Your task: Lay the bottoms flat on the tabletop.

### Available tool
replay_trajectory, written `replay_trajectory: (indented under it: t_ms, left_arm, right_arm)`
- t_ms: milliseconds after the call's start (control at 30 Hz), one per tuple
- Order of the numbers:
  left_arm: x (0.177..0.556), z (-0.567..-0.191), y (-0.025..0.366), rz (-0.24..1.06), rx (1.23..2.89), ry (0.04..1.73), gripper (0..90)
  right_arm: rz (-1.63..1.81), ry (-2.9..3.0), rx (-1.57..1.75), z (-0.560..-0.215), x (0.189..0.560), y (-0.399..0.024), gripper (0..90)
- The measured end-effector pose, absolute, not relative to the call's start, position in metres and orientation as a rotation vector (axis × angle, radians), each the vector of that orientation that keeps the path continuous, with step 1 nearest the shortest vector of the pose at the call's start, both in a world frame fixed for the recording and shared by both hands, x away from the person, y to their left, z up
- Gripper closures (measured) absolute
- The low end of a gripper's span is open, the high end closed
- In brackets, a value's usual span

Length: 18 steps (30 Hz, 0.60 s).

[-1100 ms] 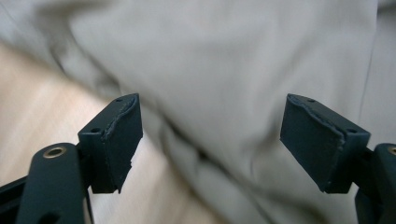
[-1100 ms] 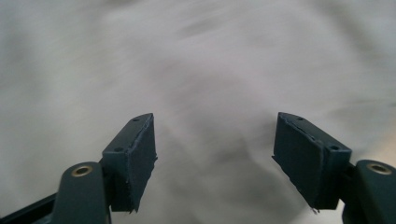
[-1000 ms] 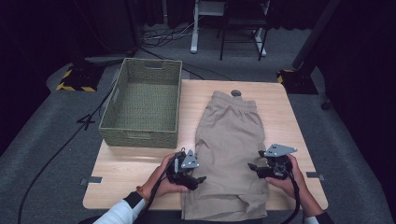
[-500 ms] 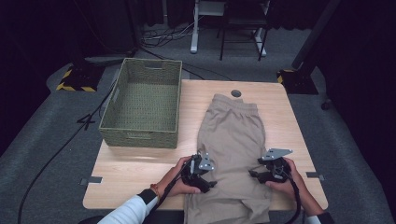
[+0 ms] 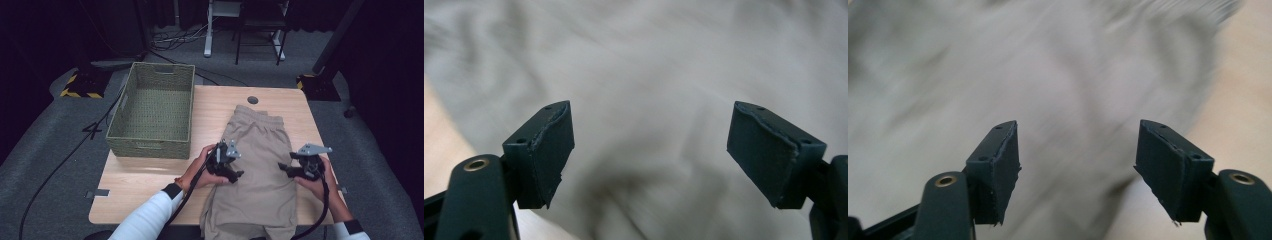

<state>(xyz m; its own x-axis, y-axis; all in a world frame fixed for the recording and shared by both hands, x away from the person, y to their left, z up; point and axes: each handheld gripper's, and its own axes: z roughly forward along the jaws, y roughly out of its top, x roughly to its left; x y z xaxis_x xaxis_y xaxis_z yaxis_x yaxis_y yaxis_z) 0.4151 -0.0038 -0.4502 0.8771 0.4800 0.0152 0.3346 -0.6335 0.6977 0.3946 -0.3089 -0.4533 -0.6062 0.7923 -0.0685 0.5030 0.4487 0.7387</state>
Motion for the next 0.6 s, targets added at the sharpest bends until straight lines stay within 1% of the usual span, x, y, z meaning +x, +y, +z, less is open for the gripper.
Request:
replay_trajectory:
  t_ms: [67, 100, 233, 267, 533, 600]
  left_arm:
    - [0.438, -0.451, -0.010, 0.284, 2.289, 0.660, 20.2]
    - [0.445, -0.451, -0.012, 0.264, 2.275, 0.689, 21.0]
    - [0.477, -0.461, -0.020, 0.260, 2.263, 0.775, 21.8]
    - [0.483, -0.463, -0.021, 0.270, 2.260, 0.803, 20.5]
    - [0.516, -0.479, -0.019, 0.306, 2.242, 0.976, 21.4]
    - [0.522, -0.484, -0.017, 0.279, 2.249, 1.012, 23.1]
  right_arm:
    - [0.972, 2.274, 1.134, -0.450, 0.415, -0.310, 32.9]
    - [0.960, 2.251, 1.145, -0.449, 0.427, -0.310, 32.8]
    - [0.949, 2.217, 1.211, -0.451, 0.458, -0.310, 31.9]
    - [0.936, 2.218, 1.232, -0.453, 0.466, -0.310, 31.0]
    - [0.841, 2.237, 1.327, -0.470, 0.504, -0.302, 25.3]
    - [0.829, 2.243, 1.348, -0.475, 0.510, -0.300, 25.0]
